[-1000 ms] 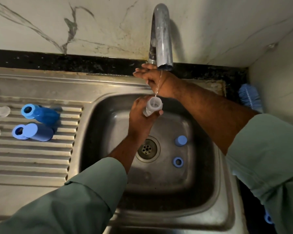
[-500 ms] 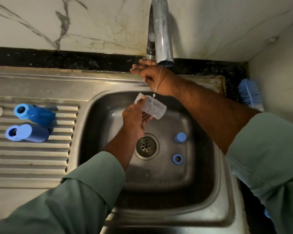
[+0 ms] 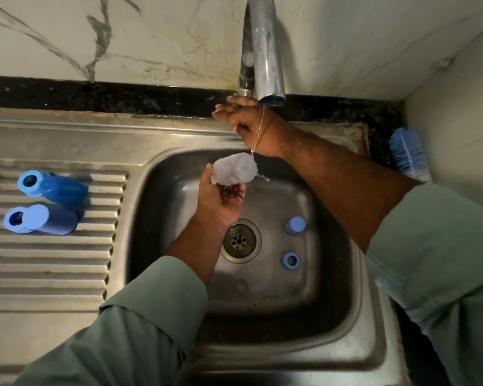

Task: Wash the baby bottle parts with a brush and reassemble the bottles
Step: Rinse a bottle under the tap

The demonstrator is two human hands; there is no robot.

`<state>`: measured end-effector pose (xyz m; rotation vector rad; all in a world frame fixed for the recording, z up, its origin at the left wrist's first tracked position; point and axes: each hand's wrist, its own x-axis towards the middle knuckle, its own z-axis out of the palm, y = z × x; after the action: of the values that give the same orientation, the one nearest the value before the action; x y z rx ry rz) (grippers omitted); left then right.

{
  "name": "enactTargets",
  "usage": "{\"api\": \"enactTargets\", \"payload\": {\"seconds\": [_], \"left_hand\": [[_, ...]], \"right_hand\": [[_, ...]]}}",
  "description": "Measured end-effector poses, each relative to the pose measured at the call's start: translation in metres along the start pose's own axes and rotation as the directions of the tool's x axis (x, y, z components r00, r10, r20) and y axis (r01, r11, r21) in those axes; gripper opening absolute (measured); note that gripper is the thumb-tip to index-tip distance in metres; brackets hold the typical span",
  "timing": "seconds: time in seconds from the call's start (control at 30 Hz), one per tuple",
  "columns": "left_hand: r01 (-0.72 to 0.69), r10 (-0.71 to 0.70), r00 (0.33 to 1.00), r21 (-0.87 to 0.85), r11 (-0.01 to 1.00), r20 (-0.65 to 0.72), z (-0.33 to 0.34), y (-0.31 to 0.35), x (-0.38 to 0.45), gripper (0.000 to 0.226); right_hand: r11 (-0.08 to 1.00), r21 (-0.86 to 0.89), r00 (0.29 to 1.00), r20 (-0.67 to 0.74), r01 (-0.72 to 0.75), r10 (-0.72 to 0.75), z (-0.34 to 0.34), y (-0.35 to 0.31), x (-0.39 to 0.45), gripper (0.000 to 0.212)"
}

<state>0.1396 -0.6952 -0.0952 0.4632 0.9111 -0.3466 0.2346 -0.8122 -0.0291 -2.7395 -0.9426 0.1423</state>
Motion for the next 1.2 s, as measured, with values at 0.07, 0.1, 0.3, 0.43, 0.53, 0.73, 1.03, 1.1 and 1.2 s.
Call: {"api": "enactTargets", "payload": {"seconds": [0.07,0.1,0.3,0.43,0.53,0.73,1.03,1.1,1.2], "left_hand": [[0.028,-0.028,0.999,-0.016,0.999,-0.015,-0.001,0.001,0.000,0.045],[0.040,-0.040,0.999,-0.013,0.999,-0.021,-0.001,0.001,0.001,0.044],[0.124,-0.123,0.992,0.110,0.986,-0.014,0.000,-0.004,0.004,0.050],[0.125,-0.121,0.992,0.204,0.971,-0.033,0.004,-0.008,0.002,0.048],[0.092,-0.089,0.996,0.235,0.968,-0.025,0.007,-0.008,0.002,0.042],[0.000,0.003,1.000,0.285,0.958,-0.010,0.016,-0.004,0.007,0.026],[0.018,-0.019,1.000,0.194,0.981,0.000,0.018,-0.002,-0.004,0.027],[0.048,-0.048,0.999,0.159,0.986,-0.006,0.014,-0.004,-0.004,0.029],[0.055,-0.057,0.998,0.154,0.987,0.013,0.010,-0.004,-0.005,0.031]], "right_hand": [[0.991,0.116,0.996,-0.039,-0.071,0.076,0.004,0.000,-0.002,0.045],[0.988,0.115,0.994,-0.032,-0.101,0.105,0.006,-0.002,-0.002,0.043],[0.974,0.201,0.993,-0.041,-0.102,0.113,0.016,0.004,0.005,0.040],[0.957,0.275,0.993,-0.047,-0.093,0.110,0.016,0.005,0.003,0.040],[0.943,0.326,0.992,-0.079,-0.070,0.101,0.019,0.005,0.002,0.041],[0.965,0.261,0.989,-0.136,-0.019,0.056,0.021,0.007,0.001,0.042],[0.969,0.247,0.991,-0.126,-0.013,0.046,0.026,0.012,0.002,0.044],[0.966,0.258,0.991,-0.127,-0.012,0.046,0.025,0.011,0.002,0.043],[0.966,0.259,0.991,-0.128,0.008,0.026,0.025,0.010,0.001,0.042]]}}
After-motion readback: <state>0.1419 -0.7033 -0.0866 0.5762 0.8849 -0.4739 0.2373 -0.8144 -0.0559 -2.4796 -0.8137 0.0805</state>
